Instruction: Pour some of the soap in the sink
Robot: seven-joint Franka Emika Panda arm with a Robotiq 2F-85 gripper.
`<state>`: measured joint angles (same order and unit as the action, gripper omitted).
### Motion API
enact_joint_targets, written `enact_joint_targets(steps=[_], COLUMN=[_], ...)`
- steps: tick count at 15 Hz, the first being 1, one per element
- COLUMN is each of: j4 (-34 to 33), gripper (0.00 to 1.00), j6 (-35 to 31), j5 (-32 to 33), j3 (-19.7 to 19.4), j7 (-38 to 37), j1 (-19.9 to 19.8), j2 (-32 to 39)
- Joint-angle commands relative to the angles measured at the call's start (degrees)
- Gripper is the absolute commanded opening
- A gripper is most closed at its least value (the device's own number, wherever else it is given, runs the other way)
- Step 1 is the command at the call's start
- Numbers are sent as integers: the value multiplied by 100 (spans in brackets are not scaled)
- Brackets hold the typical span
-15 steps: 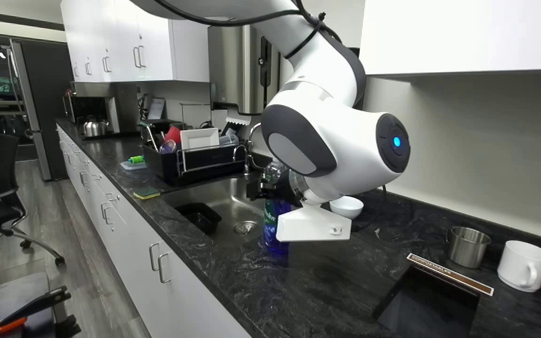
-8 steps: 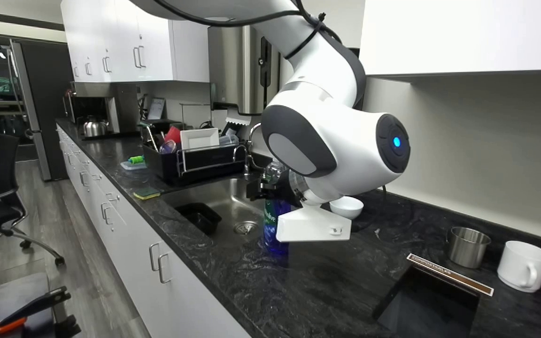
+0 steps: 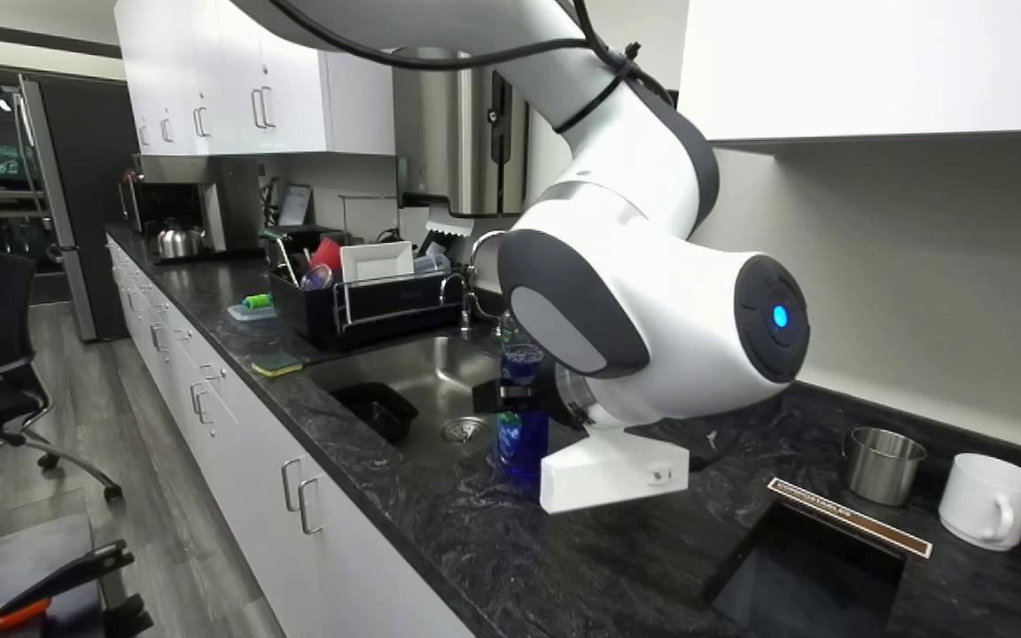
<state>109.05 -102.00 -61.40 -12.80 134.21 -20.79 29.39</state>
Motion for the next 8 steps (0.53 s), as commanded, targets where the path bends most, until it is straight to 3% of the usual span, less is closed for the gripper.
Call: enact_joint_targets(steps=[1, 7, 8], j4=[-62, -244, -531], gripper=[100, 100, 100], j6=[-132, 148, 45], j5=[-261, -967, -822], j3=[134, 306, 786], j7=[842, 1816, 1508], j1=[-179, -214, -547], j2=[268, 703, 696])
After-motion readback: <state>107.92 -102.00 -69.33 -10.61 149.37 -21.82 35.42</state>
